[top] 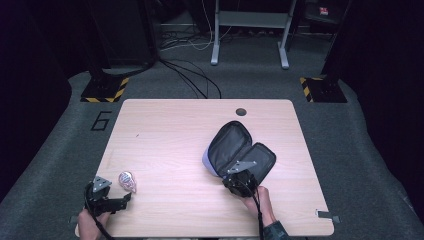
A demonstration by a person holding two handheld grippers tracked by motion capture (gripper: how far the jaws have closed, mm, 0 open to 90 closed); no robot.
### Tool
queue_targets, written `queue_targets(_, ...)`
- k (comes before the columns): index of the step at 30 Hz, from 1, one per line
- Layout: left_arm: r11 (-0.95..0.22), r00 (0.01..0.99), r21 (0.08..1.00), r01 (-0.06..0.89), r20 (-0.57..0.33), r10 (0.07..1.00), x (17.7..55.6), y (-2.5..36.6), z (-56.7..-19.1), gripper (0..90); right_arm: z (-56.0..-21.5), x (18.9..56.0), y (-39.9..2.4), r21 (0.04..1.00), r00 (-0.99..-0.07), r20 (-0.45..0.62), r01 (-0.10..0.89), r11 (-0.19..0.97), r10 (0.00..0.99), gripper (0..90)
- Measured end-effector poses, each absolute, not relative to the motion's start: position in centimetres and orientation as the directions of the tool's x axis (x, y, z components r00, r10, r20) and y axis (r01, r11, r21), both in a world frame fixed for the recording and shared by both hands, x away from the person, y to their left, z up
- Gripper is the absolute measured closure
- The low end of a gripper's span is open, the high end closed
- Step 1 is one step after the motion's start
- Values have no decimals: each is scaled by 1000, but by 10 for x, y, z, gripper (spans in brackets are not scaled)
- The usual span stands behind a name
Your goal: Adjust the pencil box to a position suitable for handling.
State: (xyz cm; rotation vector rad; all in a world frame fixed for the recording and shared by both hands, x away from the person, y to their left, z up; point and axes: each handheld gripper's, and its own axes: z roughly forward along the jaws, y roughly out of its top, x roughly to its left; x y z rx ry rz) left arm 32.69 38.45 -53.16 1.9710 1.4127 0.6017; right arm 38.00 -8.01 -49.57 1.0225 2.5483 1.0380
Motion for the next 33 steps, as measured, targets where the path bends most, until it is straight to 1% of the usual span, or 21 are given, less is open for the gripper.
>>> queue_targets(9,-226,321,715,661,2,947,327,385,-531,4,-498,373,-102,669,-712,65,551,499,699,879)
queue_targets(12,-219,315,727,651,3,949,327,384,-533,4,-494,373,-108,684,-701,70,552,477,709,794)
queue_targets(13,-226,321,716,661,3,947,327,385,-531,4,-490,374,-108,701,-689,85,555,448,720,684)
queue_targets(14,-226,321,716,661,3,947,327,385,-531,4,-490,374,-108,701,-689,85,555,448,720,684)
queue_targets(15,-226,321,715,661,2,947,327,385,-531,4,-488,375,-108,713,-692,84,544,442,717,659)
queue_targets(16,-226,321,716,661,2,947,327,384,-531,4,-485,377,-106,718,-686,86,545,432,723,624)
queue_targets(17,-225,321,716,661,2,947,327,384,-531,4,-482,378,-104,718,-685,90,547,429,723,564)
queue_targets(19,-226,321,716,661,2,947,327,385,-531,4,-477,383,-96,730,-699,83,528,434,710,531)
queue_targets(20,-226,321,716,661,2,947,327,385,-531,4,-475,385,-90,729,-696,81,530,434,714,485)
queue_targets(24,-226,321,716,661,2,947,327,385,-531,4,-469,398,-69,734,-705,68,515,443,706,468)
queue_targets(25,-226,321,716,661,2,947,327,385,-531,4,-468,401,-62,731,-705,77,521,441,705,473)
queue_targets(27,-226,321,715,661,2,947,327,385,-531,4,-467,416,-41,720,-707,49,515,466,705,494)
queue_targets(28,-226,321,715,661,2,947,327,385,-531,4,-467,416,-41,720,-707,49,515,466,705,494)
queue_targets(29,-226,321,716,661,2,947,327,385,-531,4,-466,422,-27,711,-706,41,518,476,707,498)
queue_targets(30,-225,321,716,661,2,947,327,384,-531,4,-466,422,-27,711,-706,41,518,476,707,498)
queue_targets(31,-226,321,716,661,2,947,327,385,-531,4,-465,428,-14,707,-695,39,527,472,718,503)
queue_targets(32,-226,321,716,661,2,947,327,385,-531,4,-465,428,-14,707,-695,39,527,472,718,503)
queue_targets(33,-225,320,716,660,3,947,327,384,-531,4,-467,435,-3,702,-687,21,527,478,727,503)
